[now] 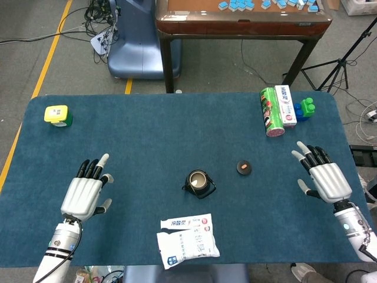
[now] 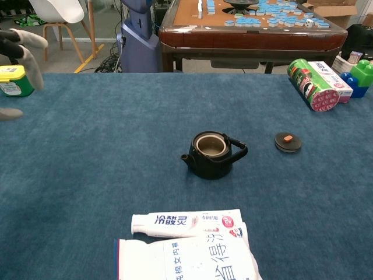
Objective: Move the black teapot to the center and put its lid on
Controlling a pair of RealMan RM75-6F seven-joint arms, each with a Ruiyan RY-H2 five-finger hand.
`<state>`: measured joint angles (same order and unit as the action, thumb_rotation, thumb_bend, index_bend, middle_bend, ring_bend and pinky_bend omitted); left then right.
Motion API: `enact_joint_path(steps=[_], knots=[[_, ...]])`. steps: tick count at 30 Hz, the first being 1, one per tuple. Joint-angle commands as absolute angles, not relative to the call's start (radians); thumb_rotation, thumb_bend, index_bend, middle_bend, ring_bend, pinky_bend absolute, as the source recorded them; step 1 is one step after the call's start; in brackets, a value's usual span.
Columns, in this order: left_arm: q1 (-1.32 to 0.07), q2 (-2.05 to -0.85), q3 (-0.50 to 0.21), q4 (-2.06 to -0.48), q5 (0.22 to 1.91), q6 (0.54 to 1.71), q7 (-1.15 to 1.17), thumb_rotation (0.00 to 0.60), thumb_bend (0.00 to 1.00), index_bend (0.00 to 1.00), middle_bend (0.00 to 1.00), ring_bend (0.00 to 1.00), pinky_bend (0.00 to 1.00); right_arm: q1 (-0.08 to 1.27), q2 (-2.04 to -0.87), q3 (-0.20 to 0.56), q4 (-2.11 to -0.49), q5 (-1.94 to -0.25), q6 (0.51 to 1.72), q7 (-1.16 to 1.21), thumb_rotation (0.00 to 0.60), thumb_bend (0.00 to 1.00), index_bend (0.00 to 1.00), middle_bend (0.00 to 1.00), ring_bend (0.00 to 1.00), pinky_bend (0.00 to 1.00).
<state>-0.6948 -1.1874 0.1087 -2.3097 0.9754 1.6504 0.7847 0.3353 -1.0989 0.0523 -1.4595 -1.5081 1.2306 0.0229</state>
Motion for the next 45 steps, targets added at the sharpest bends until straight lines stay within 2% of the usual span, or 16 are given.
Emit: enact_joint_path(steps=[1, 8, 18, 26, 31, 37, 45], knots=[[-0.637, -1.077, 0.119, -2.239, 1.025, 1.573, 0.634, 0.6, 0.26, 0.38, 0.0, 0.0, 0.0, 0.347, -1.104, 0.06, -1.479, -1.491, 1.211, -0.005, 0.6, 0.41, 0.1, 0.0, 0.0, 0.0], [-0.575, -0.983, 0.093, -2.092, 1.132, 1.478, 0.348, 0.6, 0.26, 0.38, 0.0, 0.0, 0.0, 0.362, -1.092, 0.069, -1.528, -1.444, 1.161, -0.04, 0.6, 0.41, 0.1, 0.0, 0.0, 0.0], [-0.463, -1.009, 0.081, -1.789, 1.287, 1.462, 0.064, 0.6, 0.26, 0.37, 0.0, 0.0, 0.0, 0.422, -1.069, 0.094, -1.573, -1.337, 1.012, -0.038, 0.6, 0.41, 0.1, 0.0, 0.0, 0.0], [-0.416, -1.01, 0.058, -1.622, 1.32, 1.398, -0.144, 0.6, 0.26, 0.36, 0.0, 0.0, 0.0, 0.511, -1.103, 0.121, -1.537, -1.24, 0.874, -0.095, 0.6, 0.41, 0.1, 0.0, 0.0, 0.0], [-0.408, -1.004, 0.042, -1.53, 1.317, 1.313, -0.303, 0.6, 0.26, 0.36, 0.0, 0.0, 0.0, 0.549, -1.145, 0.13, -1.513, -1.199, 0.842, -0.142, 0.6, 0.41, 0.1, 0.0, 0.0, 0.0], [-0.406, -1.027, 0.006, -1.437, 1.3, 1.26, -0.319, 0.6, 0.26, 0.35, 0.0, 0.0, 0.0, 0.584, -1.18, 0.133, -1.498, -1.143, 0.818, -0.207, 0.6, 0.41, 0.1, 0.0, 0.0, 0.0], [-0.385, -1.022, -0.013, -1.463, 1.306, 1.262, -0.242, 0.6, 0.26, 0.32, 0.0, 0.0, 0.0, 0.62, -1.206, 0.127, -1.479, -1.082, 0.786, -0.263, 0.6, 0.41, 0.1, 0.0, 0.0, 0.0]])
